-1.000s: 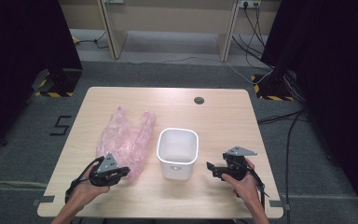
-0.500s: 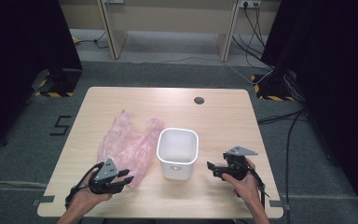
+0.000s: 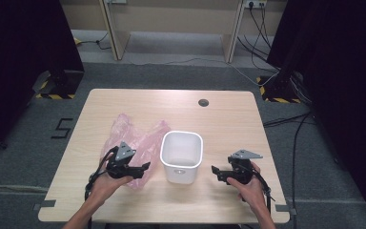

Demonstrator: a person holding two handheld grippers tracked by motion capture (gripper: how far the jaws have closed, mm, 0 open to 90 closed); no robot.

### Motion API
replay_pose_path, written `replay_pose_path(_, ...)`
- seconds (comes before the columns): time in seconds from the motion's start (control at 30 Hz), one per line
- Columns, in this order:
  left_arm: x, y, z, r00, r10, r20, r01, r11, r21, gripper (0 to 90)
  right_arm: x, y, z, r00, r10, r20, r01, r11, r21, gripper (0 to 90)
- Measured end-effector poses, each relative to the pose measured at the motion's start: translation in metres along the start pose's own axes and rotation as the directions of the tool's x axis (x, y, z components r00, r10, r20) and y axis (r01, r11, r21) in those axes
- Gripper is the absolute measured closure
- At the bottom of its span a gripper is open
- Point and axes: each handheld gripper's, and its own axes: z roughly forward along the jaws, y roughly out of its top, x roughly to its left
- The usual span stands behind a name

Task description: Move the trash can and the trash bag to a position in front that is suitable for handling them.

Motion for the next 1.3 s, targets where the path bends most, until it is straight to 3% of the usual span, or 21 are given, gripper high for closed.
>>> replay_pose_path(0.07, 0.002, 0.006, 0.011, 0.9994, -0.032, -0.017, 0.032, 0.9994, 0.012, 24.2, -0.001, 0.0, 0.0, 1.0, -0.001, 0.002, 0.001, 1.0, 0.0, 17.4)
replay_pose_path(0.23, 0.005, 0.017, 0.035, 0.9966, -0.059, -0.057, 0.064, 0.9943, 0.086, 20.6, -0.002, -0.001, 0.0, 1.0, 0.007, -0.001, -0.007, 1.0, 0.001, 17.4)
replay_pose_path(0.4, 0.009, 0.015, 0.054, 0.9946, -0.054, -0.088, 0.066, 0.988, 0.14, 23.0, -0.002, -0.002, 0.001, 1.0, 0.004, -0.004, -0.004, 1.0, 0.007, 17.4)
replay_pose_path(0.5, 0.016, 0.009, 0.062, 0.9904, -0.068, -0.121, 0.089, 0.9802, 0.177, 24.3, -0.003, -0.001, 0.001, 1.0, 0.003, -0.001, -0.003, 1.0, 0.006, 17.4)
replay_pose_path(0.57, 0.021, 0.005, 0.065, 0.9849, -0.06, -0.162, 0.091, 0.9781, 0.187, 24.3, -0.003, -0.001, 0.0, 1.0, 0.004, -0.001, -0.004, 1.0, 0.004, 17.4)
replay_pose_path(0.7, 0.025, 0.004, 0.064, 0.9819, -0.058, -0.18, 0.093, 0.977, 0.192, 23.7, -0.004, -0.001, 0.001, 1.0, 0.004, -0.001, -0.004, 1.0, 0.006, 17.4)
replay_pose_path(1.0, 0.045, -0.011, 0.063, 0.9663, -0.14, -0.216, 0.183, 0.9636, 0.195, 22.7, -0.003, -0.002, 0.0, 1.0, 0.002, -0.002, -0.002, 1.0, 0.006, 17.4)
replay_pose_path(1.1, 0.048, -0.014, 0.06, 0.9688, -0.142, -0.203, 0.18, 0.9665, 0.183, 25.1, -0.003, -0.002, 0.001, 1.0, -0.002, -0.003, 0.002, 1.0, 0.01, 17.6)
replay_pose_path(1.17, 0.051, -0.016, 0.058, 0.9728, -0.162, -0.165, 0.19, 0.9673, 0.168, 34.0, -0.003, -0.002, 0.001, 1.0, -0.003, -0.006, 0.003, 1.0, 0.012, 17.6)
replay_pose_path(1.3, 0.051, -0.019, 0.055, 0.9812, -0.137, -0.136, 0.156, 0.9773, 0.143, 55.6, -0.002, -0.002, 0.001, 0.9999, -0.011, -0.005, 0.011, 1.0, 0.017, 17.6)
